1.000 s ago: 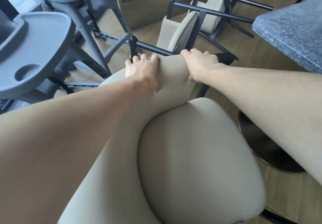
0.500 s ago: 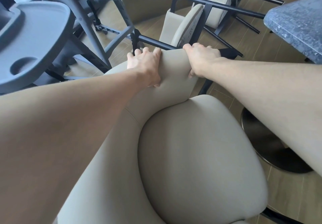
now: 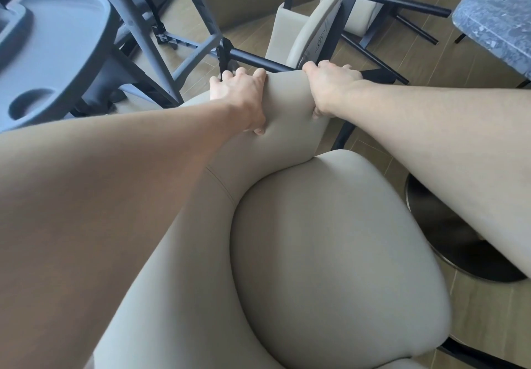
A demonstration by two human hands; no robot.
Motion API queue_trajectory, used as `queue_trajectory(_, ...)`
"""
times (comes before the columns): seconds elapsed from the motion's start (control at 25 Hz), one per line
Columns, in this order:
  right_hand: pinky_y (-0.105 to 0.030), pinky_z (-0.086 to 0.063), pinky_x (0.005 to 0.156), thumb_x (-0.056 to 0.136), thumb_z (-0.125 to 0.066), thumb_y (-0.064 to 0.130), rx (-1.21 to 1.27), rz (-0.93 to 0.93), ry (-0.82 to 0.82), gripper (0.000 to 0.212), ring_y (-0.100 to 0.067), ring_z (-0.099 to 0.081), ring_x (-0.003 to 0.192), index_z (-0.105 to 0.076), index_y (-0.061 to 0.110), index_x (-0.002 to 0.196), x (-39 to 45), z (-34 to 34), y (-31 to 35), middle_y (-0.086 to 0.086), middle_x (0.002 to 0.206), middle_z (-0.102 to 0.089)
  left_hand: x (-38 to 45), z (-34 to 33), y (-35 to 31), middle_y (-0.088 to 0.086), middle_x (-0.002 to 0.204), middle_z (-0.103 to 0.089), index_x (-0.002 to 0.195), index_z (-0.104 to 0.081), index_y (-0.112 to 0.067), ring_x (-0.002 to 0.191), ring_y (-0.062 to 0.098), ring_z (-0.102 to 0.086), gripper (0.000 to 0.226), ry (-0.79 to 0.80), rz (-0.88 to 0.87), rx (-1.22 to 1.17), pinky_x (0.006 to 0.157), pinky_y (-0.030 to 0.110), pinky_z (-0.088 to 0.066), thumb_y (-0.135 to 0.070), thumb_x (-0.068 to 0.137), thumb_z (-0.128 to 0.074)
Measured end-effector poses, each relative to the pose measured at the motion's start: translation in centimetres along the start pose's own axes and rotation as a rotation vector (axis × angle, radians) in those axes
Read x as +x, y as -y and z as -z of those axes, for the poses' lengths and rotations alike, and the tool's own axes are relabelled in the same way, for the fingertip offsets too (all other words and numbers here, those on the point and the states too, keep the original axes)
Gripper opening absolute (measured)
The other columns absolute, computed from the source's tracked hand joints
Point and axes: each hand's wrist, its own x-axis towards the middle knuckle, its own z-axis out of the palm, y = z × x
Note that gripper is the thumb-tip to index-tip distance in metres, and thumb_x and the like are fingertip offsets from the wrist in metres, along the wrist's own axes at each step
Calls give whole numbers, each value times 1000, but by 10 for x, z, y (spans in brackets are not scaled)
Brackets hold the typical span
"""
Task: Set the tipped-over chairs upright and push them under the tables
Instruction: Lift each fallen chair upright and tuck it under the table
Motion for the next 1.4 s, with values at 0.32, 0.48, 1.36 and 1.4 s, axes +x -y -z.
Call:
queue_trajectory(0.32,-39,-36,76,84,-78,14,36,-33,6,80,-40,-40,130,-28,18,147,13,-7,5,-8,143,-39,10,-4,3,14,134,-47,141,-35,-20,127,35,-42,91,25,0,24,102,46,-35,-32,69,-89)
queue_trajectory(0.48,-37,-36,73,82,-70,3,34,-48,-6,85,-37,-35,128,-20,18,149,17,-16,12,-8,145,-32,16,-5,4,14,136,-42,146,-25,-19,126,35,-41,99,60,6,96,99,46,-36,-35,71,-87)
queue_trajectory(1.36,-40,-52,84,80,-69,2,293,-167,199,114,-41,-38,130,12,23,158,-4,2,24,-3,165,17,34,-4,14,12,131,-38,141,-19,-13,122,36,-42,104,168,-117,193,92,47,-41,-54,69,-82)
queue_trajectory(1.4,-39,-48,80,81,-66,1,379,-173,202,111,-40,-41,129,10,24,158,-17,4,26,-1,165,19,35,-4,17,12,128,-39,138,-21,-12,121,36,-43,102,162,-150,190,91,47,-42,-54,68,-82)
